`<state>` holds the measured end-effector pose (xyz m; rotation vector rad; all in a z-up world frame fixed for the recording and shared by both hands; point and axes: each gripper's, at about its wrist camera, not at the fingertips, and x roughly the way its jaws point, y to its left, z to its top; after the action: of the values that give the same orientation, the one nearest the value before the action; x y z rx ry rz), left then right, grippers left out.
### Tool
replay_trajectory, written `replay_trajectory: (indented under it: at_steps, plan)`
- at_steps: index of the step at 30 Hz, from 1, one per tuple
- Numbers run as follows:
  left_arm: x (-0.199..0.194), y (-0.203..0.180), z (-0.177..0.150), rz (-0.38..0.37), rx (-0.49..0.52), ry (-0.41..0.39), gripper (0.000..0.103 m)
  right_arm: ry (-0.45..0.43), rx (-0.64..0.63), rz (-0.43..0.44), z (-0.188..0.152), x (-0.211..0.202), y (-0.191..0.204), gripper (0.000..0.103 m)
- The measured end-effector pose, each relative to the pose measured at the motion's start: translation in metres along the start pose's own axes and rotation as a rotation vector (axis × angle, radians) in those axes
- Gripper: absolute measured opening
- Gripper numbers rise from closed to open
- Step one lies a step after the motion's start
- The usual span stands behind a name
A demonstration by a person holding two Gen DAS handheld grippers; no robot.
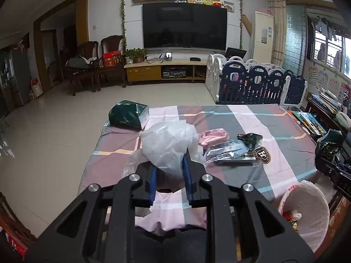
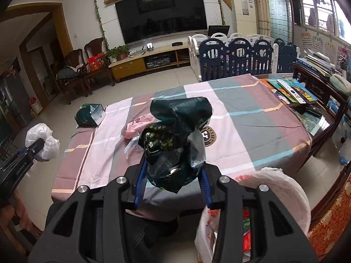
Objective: Collect trash
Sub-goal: 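Carry both plastic bags over the wastebasket and open both grippers to drop them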
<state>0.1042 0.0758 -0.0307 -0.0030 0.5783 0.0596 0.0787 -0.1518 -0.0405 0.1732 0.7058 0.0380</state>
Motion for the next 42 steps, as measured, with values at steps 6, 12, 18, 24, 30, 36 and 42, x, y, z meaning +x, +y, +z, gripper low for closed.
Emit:
replay_trajectory:
  at_steps: [6, 12, 18, 24, 30, 36, 42]
  plan:
    - [-0.025, -0.043, -0.003, -0.075, 0.042, -0.014, 0.022, -0.013, 0.036, -0.039, -0.007, -0.025, -0.032, 0.042]
    - [-0.037, -0.081, -0.009, -0.152, 0.089, -0.002, 0.022, -0.008, 0.054, -0.109, -0.022, -0.045, -0.07, 0.042]
    - [-0.045, -0.114, -0.015, -0.201, 0.14, 0.0, 0.022, 0.033, 0.118, -0.145, -0.044, -0.049, -0.109, 0.042]
    - [-0.049, -0.138, -0.022, -0.243, 0.178, 0.016, 0.022, 0.122, 0.166, -0.144, -0.065, -0.031, -0.127, 0.042]
    - [-0.044, -0.157, -0.033, -0.294, 0.199, 0.064, 0.022, 0.228, 0.269, -0.149, -0.081, -0.013, -0.147, 0.059]
    - [-0.023, -0.178, -0.05, -0.407, 0.196, 0.184, 0.022, 0.127, 0.369, -0.194, -0.072, -0.042, -0.173, 0.068]
    - [0.0, -0.213, -0.076, -0.563, 0.239, 0.319, 0.022, 0.043, 0.426, -0.241, -0.066, -0.068, -0.197, 0.07]
